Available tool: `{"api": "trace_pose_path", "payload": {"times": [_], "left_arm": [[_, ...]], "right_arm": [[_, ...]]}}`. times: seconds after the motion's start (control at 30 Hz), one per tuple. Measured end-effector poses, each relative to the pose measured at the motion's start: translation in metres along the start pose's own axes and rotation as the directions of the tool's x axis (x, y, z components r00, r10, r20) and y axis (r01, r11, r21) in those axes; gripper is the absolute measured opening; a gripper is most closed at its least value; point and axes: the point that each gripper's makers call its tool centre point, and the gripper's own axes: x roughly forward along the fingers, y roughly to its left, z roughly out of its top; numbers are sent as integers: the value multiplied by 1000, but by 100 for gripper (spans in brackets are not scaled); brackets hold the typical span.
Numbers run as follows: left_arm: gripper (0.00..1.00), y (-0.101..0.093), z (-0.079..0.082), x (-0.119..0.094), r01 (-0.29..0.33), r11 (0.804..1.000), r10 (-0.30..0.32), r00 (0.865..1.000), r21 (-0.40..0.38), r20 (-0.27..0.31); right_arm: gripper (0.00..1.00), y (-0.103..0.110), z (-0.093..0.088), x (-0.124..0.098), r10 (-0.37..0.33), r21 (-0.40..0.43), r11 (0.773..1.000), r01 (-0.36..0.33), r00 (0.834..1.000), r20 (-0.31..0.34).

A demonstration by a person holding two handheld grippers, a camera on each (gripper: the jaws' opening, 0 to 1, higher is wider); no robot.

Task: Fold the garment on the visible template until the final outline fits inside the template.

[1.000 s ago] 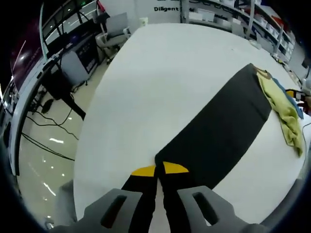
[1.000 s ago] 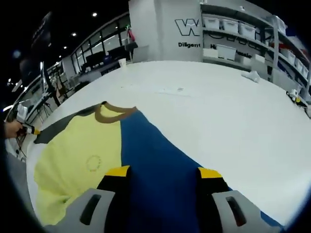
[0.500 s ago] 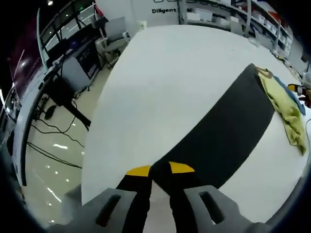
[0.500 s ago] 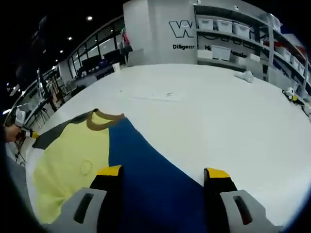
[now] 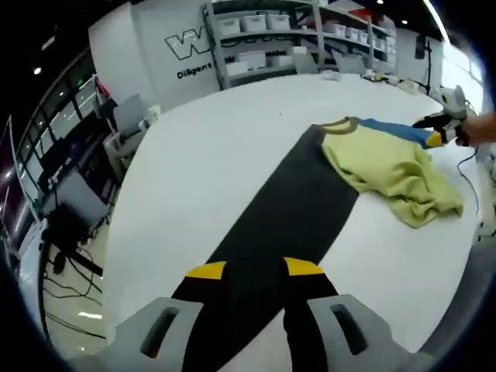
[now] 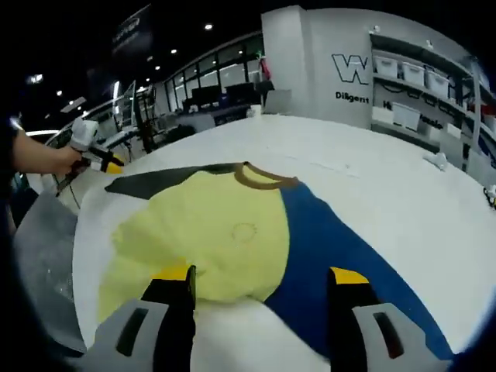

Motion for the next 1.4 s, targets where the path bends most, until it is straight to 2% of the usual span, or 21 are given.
{"api": "trace_pose_path", "payload": {"times": [0.07, 0.1, 0.13, 0.2, 0.27, 0.37, 0.47, 0.5, 0.67, 0.73, 0.83, 0.87, 0.9, 0.93, 1.1, 1.17, 1.2, 1.23, 1.3, 1.33, 1.4], "left_arm": [[29, -37, 9, 7, 122, 992, -121, 992, -17, 36], [29, -51, 11, 9, 156, 988, -155, 987, -13, 35], [29, -74, 12, 12, 227, 974, -228, 973, 23, 34], [29, -90, 13, 17, 240, 969, -241, 970, 57, 26], [29, -119, 12, 22, 317, 947, -318, 948, 53, 14], [30, -146, 8, 31, 365, 928, -365, 931, 79, -16], [29, -160, 10, 40, 394, 918, -394, 919, 45, -12], [29, -167, 10, 42, 412, 911, -412, 911, 15, -19], [24, -178, 2, 51, 432, 902, -432, 899, -21, -72], [15, -173, 5, 52, 415, 910, -415, 907, -17, -65], [4, -179, 12, 49, 438, 898, -440, 897, -51, -42], [4, -179, 15, 48, 437, 897, -440, 898, -62, -30], [4, -183, 16, 45, 457, 887, -460, 888, -71, -25], [4, -183, 18, 43, 460, 885, -462, 886, -68, -19], [3, -179, 26, 34, 455, 888, -455, 890, -67, 10], [4, -174, 22, 37, 436, 899, -437, 900, -46, -9], [3, -168, 18, 39, 409, 912, -409, 912, -20, -28], [4, -168, 13, 44, 399, 917, -399, 916, -17, -47], [26, -177, 9, 49, 429, 901, -433, 899, -62, -62], [35, -180, 6, 51, 429, 900, -434, 898, -78, -76], [28, -181, 5, 58, 418, 908, -418, 905, -17, -78]], "right_arm": [[69, 21, -3, -4, 38, -3, 999, -38, 999, 8], [69, 26, -5, -5, 40, -14, 999, -40, 999, 2], [69, 35, -8, -7, 51, -19, 999, -51, 999, 1], [68, 53, -13, -10, 81, -47, 996, -81, 997, -4], [68, 66, -17, -12, 104, -59, 993, -104, 995, -6], [67, 89, -25, -15, 150, -97, 984, -151, 989, -18], [66, 107, -34, -17, 175, -95, 980, -177, 984, -32], [66, 113, -39, -19, 179, -138, 973, -185, 982, -51], [62, 132, -53, -23, 205, -194, 956, -220, 974, -95], [61, 139, -57, -23, 212, -196, 953, -229, 972, -104], [58, 144, -62, -23, 214, -221, 946, -237, 969, -125], [56, 146, -64, -23, 215, -225, 944, -240, 968, -131], [54, 146, -66, -22, 210, -233, 943, -238, 967, -141], [53, 146, -68, -22, 206, -241, 941, -238, 967, -149], [49, 145, -74, -19, 194, -248, 941, -230, 968, -162], [50, 145, -73, -20, 193, -243, 943, -228, 968, -158], [50, 145, -74, -20, 191, -244, 943, -226, 969, -160], [51, 145, -74, -21, 189, -244, 943, -225, 969, -161], [51, 146, -75, -21, 186, -242, 945, -222, 969, -161], [51, 146, -75, -22, 186, -241, 945, -222, 969, -162], [52, 147, -76, -23, 185, -239, 946, -221, 969, -163]]}}
